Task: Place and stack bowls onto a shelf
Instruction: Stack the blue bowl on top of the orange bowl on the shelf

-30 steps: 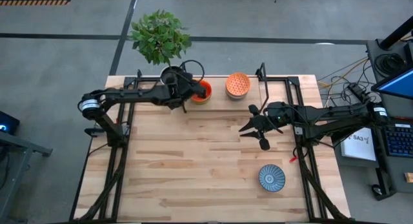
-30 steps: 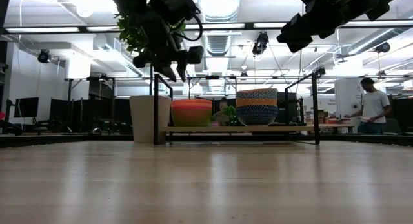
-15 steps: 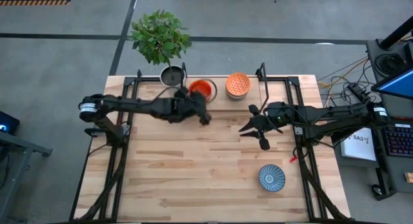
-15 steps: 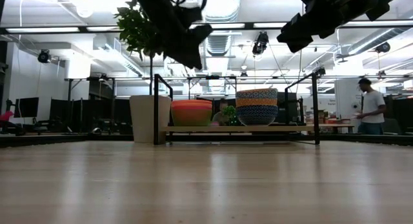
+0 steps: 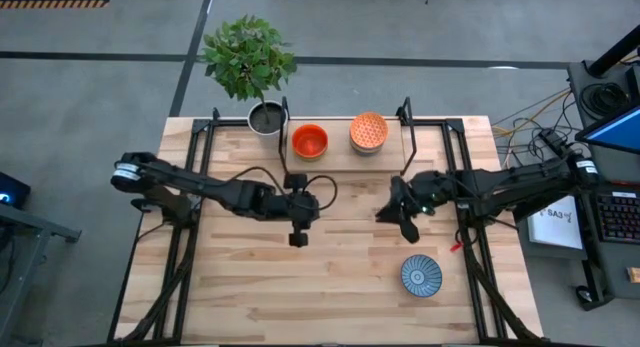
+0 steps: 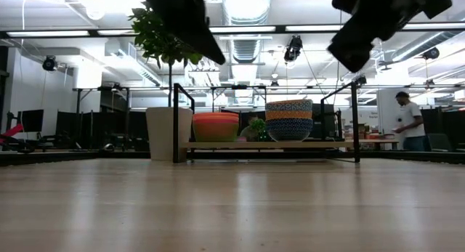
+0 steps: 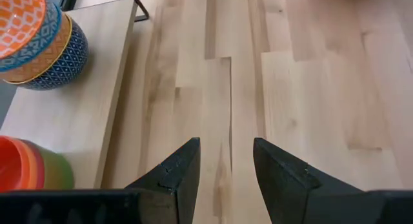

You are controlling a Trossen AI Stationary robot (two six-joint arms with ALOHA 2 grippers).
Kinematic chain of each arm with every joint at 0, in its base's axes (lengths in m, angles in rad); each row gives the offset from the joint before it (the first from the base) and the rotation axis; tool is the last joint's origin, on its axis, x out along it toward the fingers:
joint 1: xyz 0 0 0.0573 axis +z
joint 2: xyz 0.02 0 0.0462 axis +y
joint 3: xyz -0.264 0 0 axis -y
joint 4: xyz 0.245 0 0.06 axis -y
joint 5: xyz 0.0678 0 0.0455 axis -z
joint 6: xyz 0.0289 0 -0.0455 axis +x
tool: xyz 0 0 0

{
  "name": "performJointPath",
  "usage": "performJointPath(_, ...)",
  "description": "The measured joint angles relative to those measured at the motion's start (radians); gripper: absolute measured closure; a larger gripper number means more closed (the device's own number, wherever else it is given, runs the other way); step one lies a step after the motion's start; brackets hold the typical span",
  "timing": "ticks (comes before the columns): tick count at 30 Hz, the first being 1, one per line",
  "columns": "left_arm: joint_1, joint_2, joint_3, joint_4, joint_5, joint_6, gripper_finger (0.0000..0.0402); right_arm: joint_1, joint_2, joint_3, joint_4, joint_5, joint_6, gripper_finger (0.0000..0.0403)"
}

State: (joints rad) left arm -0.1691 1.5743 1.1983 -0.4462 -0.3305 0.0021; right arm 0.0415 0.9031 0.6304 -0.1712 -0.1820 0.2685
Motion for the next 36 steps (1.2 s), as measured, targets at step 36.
performJointPath(36, 0.001, -0.478, -0.497, 0.347, -0.003, -0.011, 0.0274, 0.329, 0.514, 0.362, -0.855, -0.065, 0.186, 0.0225)
